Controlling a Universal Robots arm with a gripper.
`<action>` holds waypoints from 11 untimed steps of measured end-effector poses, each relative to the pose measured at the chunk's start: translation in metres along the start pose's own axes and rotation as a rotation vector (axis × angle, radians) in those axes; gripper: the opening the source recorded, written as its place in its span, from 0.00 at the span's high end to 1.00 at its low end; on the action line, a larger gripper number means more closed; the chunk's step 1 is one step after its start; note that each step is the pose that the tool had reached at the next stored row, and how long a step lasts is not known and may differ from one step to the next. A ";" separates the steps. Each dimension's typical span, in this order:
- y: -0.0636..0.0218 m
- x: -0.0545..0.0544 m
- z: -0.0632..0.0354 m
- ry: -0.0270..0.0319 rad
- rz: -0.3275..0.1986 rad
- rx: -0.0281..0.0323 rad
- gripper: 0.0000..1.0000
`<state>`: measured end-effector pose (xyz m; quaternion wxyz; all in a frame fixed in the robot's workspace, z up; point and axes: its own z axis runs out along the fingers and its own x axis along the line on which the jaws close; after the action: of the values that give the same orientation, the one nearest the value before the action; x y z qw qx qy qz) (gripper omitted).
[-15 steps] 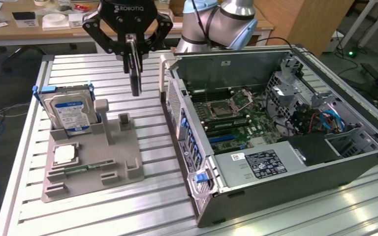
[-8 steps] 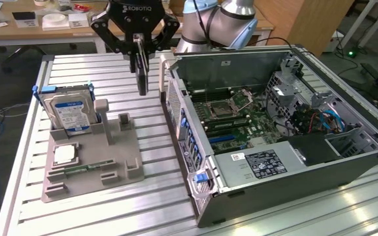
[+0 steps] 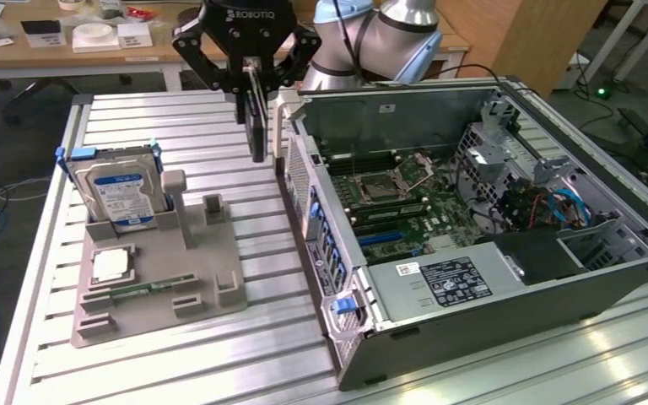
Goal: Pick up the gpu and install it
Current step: 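Pick up the gpu and move the gpu toward the slot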
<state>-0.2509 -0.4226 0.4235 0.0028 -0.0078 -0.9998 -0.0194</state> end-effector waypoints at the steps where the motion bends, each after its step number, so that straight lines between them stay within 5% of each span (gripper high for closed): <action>1: 0.0000 -0.002 0.0000 0.0000 0.000 0.0000 0.72; 11: 0.0003 -0.016 -0.0001 0.0000 0.000 0.0000 0.72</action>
<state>-0.2346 -0.4226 0.4235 0.0028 -0.0078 -0.9998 -0.0194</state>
